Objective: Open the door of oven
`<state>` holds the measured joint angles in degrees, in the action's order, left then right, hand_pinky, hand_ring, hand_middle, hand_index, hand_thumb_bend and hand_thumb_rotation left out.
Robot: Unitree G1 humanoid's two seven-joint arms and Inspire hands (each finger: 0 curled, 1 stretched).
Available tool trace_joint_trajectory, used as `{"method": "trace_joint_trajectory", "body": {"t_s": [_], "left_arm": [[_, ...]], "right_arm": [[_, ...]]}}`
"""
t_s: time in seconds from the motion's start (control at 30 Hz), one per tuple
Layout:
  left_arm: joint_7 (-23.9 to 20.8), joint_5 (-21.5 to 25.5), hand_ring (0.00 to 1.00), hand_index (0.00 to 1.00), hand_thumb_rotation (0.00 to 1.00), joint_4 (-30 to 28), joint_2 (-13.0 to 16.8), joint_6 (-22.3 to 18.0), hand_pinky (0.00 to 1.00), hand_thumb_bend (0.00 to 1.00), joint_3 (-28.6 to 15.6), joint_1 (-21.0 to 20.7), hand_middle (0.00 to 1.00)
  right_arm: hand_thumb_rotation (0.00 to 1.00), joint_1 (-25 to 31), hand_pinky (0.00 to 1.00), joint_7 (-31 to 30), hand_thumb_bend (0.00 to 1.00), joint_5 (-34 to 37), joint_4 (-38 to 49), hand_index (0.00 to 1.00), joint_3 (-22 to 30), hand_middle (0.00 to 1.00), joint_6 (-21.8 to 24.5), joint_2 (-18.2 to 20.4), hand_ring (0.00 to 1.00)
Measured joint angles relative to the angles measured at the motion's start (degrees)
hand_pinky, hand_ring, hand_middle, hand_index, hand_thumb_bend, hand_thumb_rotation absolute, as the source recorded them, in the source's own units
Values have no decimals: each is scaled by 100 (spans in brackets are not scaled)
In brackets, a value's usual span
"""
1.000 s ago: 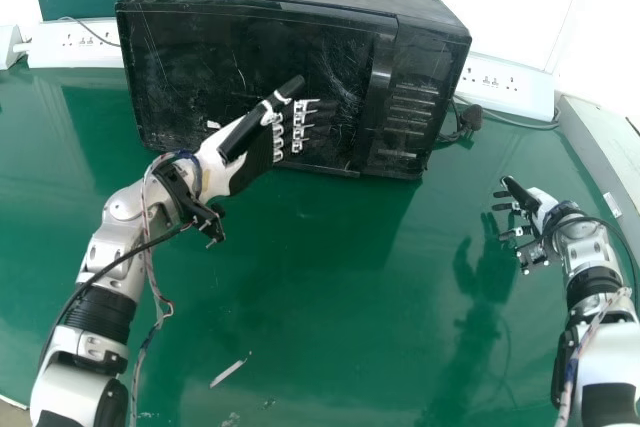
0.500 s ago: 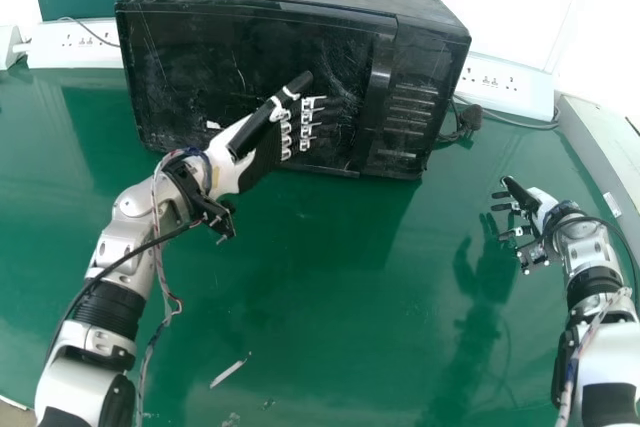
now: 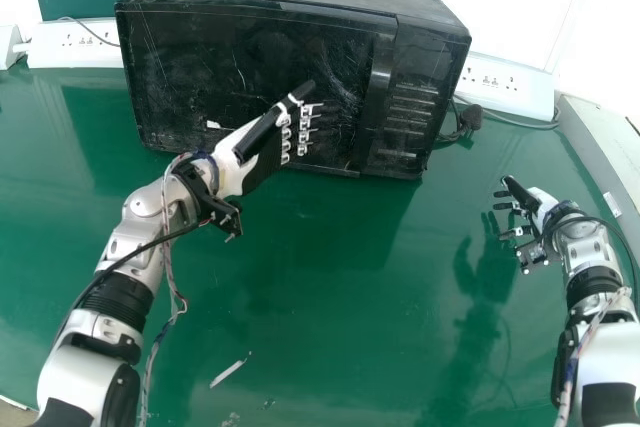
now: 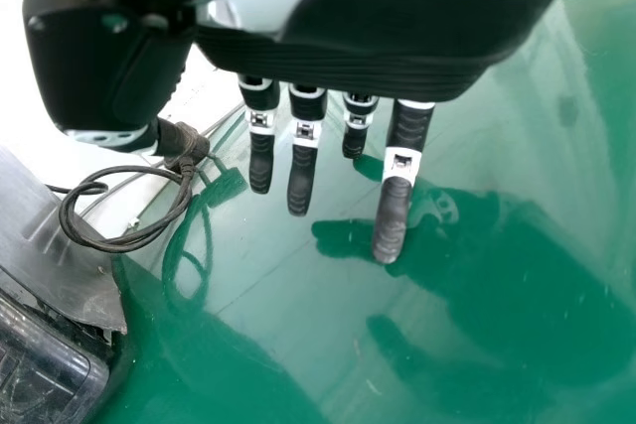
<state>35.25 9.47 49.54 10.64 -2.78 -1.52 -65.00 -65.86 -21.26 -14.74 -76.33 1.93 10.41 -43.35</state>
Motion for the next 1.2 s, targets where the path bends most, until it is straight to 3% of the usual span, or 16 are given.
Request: {"method": "trace_joint_trajectory", "body": {"t_s": [0.13,0.23,0.33,0.37,0.5,0.7,0.83,1.07,1.2], "left_arm": [[-54,-98,98,93,91,195,-31,-175,90,100,4,-85,99],[-60,-167,98,93,91,346,-58,-268,90,100,5,-115,99],[-67,-206,98,93,91,474,-106,-285,90,100,5,-143,98],[-68,-213,97,93,91,506,-121,-300,90,100,5,-151,98],[-95,-265,97,93,92,672,-147,-422,89,100,4,-238,98],[-147,-278,98,93,92,903,-197,-552,90,100,-2,-348,98],[-169,-334,98,93,92,1006,-215,-593,89,100,-4,-417,99],[-169,-381,98,94,92,1212,-240,-649,89,100,-18,-443,99],[-165,-379,98,94,91,1314,-264,-656,89,100,-64,-539,99]], "right_arm": [[40,0,63,0,49,7,0,83,15,77,13,2,72],[46,1,68,-1,50,13,0,85,21,77,-18,-1,73],[49,4,66,5,50,12,0,83,20,77,-30,0,73],[51,5,62,18,52,12,0,82,18,76,-34,4,71],[54,6,62,28,51,-5,-1,84,-5,77,-44,9,72],[54,5,67,30,51,-35,-1,83,-39,77,-46,10,73],[55,5,62,26,50,-60,-1,85,-60,77,-54,9,71],[55,6,63,15,51,-63,-1,82,-54,77,-90,6,71],[58,7,64,5,52,-101,-1,86,-89,78,-91,3,72]]}}
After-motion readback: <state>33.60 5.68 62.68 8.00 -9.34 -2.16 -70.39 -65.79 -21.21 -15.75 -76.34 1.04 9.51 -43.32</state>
